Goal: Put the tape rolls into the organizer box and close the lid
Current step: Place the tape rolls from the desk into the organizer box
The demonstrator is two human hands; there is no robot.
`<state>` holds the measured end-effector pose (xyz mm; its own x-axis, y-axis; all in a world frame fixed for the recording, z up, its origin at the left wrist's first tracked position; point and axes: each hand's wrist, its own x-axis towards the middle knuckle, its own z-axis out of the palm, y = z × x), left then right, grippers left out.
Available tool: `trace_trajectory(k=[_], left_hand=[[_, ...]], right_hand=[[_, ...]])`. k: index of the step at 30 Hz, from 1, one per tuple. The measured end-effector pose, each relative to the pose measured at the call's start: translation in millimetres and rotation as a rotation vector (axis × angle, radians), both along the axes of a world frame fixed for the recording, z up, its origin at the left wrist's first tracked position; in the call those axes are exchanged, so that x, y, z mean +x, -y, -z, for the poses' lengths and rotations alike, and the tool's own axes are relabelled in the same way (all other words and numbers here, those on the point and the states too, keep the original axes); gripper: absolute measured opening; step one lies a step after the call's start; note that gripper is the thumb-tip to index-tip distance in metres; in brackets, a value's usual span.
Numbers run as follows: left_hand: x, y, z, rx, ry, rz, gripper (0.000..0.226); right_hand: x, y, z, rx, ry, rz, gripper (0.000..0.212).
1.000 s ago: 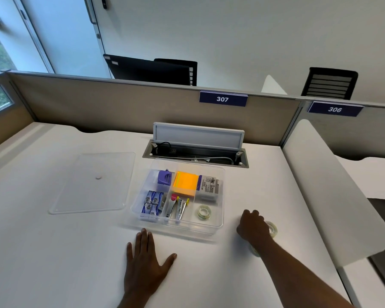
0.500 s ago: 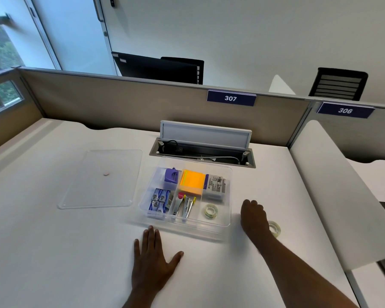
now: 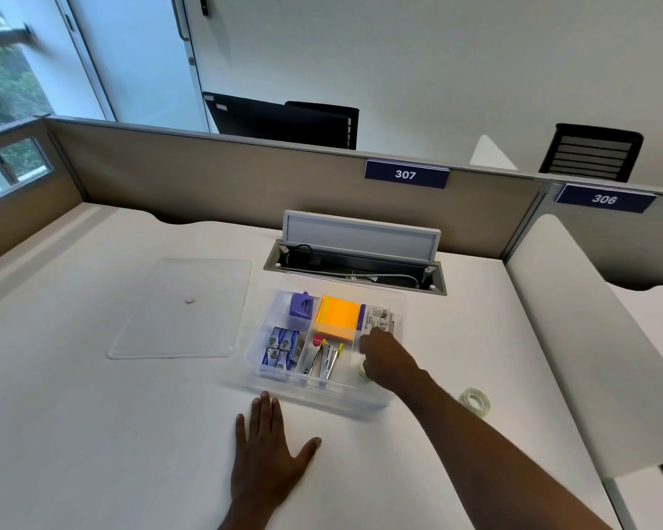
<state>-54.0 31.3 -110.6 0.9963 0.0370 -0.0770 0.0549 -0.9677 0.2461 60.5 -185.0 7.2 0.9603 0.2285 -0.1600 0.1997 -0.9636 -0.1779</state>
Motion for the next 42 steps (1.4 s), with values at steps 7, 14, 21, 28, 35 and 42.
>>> trace_trajectory(k=[7, 14, 21, 28, 35, 42], left_hand=[[-1, 0, -1, 0.003, 0.008, 0.012, 0.112], [-2, 0, -2, 0.01, 0.019, 0.024, 0.11], [-3, 1, -6, 0.018, 0.04, 0.027, 0.111], [-3, 0, -5, 0.018, 0.021, 0.021, 0.112], [-2, 0, -2, 0.037, -0.007, 0.015, 0.11], [0, 0, -2, 0.024, -0.026, 0.004, 0.112]], right_hand=[[-3, 5, 7, -0.046, -0.001, 0.015, 0.026], [-8, 38, 2, -0.05, 0.328, 0.491, 0.017], [-47, 92, 31, -0.051, -0.048, 0.959, 0.034], [-58, 109, 47, 0.103, -0.058, 0.827, 0.025], [-17, 65, 9, 0.338, 0.188, 0.505, 0.033], [-7, 17, -2, 0.405, 0.016, 0.119, 0.033]])
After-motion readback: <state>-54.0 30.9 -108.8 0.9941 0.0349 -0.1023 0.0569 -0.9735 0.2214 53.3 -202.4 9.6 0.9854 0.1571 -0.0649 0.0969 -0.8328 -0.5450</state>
